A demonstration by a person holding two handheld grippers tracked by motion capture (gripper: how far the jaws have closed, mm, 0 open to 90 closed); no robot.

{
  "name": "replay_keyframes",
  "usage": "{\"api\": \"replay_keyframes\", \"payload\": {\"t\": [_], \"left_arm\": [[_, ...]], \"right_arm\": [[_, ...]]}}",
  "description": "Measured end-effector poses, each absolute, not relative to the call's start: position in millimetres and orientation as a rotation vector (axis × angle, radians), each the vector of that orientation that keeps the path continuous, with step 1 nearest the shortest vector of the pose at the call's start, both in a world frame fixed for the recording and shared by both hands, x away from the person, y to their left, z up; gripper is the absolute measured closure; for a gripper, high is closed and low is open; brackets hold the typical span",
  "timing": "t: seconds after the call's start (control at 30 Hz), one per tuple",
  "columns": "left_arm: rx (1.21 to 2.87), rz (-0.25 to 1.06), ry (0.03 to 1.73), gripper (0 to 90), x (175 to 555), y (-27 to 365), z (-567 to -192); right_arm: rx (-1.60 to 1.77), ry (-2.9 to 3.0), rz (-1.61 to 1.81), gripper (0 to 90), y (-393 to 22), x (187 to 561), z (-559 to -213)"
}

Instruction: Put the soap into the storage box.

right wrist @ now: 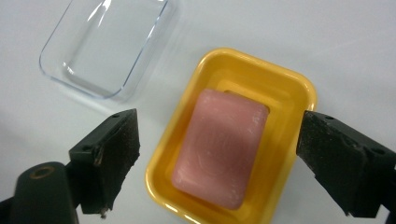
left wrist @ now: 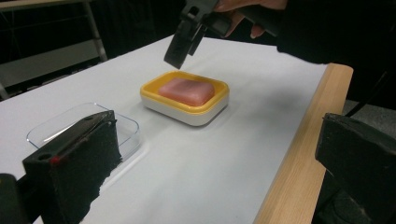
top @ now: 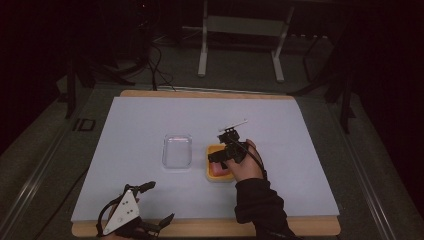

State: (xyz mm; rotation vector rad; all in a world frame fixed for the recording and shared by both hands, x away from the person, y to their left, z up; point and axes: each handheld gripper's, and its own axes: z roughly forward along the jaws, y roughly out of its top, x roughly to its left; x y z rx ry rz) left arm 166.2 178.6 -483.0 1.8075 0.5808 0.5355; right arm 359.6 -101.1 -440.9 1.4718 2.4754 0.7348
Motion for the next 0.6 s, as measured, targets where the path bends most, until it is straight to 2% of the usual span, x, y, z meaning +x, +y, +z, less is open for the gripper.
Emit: {"api": "replay_keyframes", "payload": {"t": [0.17,0.6], "left_arm": [[1.807,0.534,0.582,0.2,166.3,178.4,-483.1],[1.815,0.534,0.581,0.2,166.9,177.4,-483.7]], "right_arm": [[1.378,2.539,0.765,11.2,-114.6,361.0,-437.9],[1.269,2.587,0.819,12.7,-155.6,346.8,-432.1]]}}
